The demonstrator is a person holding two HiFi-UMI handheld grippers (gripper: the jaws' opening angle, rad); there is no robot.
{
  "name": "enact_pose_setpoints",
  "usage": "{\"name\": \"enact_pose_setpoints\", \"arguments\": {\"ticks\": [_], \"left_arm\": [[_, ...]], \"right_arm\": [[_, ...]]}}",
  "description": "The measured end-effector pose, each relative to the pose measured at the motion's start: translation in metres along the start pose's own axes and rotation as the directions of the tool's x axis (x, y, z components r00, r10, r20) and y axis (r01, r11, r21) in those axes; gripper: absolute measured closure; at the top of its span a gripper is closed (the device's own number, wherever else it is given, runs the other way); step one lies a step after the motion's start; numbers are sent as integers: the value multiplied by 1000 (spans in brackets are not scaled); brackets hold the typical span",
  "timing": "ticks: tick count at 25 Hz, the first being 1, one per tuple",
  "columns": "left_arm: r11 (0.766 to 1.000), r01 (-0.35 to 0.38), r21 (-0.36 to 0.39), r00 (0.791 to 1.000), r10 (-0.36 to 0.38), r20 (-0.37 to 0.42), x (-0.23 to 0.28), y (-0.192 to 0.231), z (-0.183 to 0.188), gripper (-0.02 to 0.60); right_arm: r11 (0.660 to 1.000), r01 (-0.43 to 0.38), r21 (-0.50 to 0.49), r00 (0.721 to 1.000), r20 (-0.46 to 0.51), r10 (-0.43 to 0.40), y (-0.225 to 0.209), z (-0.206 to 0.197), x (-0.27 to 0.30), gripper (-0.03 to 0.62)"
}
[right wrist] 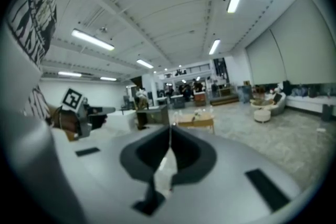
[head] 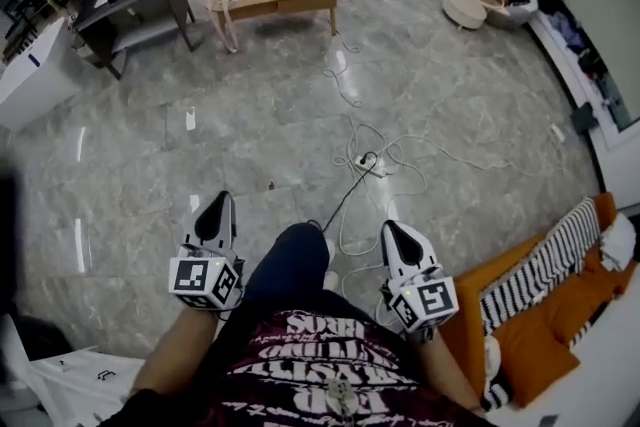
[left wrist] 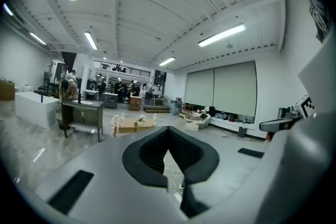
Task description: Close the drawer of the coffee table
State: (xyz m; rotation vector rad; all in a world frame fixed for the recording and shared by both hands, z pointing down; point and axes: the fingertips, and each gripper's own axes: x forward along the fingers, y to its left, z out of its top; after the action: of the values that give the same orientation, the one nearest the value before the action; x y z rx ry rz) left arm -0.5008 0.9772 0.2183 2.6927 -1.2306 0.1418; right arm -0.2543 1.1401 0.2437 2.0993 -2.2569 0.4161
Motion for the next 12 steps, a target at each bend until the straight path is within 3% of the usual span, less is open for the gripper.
{"name": "enact_pose_setpoints", "arguments": {"ticks": [5, 12], "left_arm": [[998, -43, 52, 999, 42, 24, -4, -4, 8, 558], [995, -85, 48, 996, 85, 0, 4, 12, 8, 558]], "right_arm": [[1000, -13, 26, 1000, -6, 13, -20, 1, 7, 559], [997, -77, 17, 996, -46, 78, -11, 13, 35, 559]]}}
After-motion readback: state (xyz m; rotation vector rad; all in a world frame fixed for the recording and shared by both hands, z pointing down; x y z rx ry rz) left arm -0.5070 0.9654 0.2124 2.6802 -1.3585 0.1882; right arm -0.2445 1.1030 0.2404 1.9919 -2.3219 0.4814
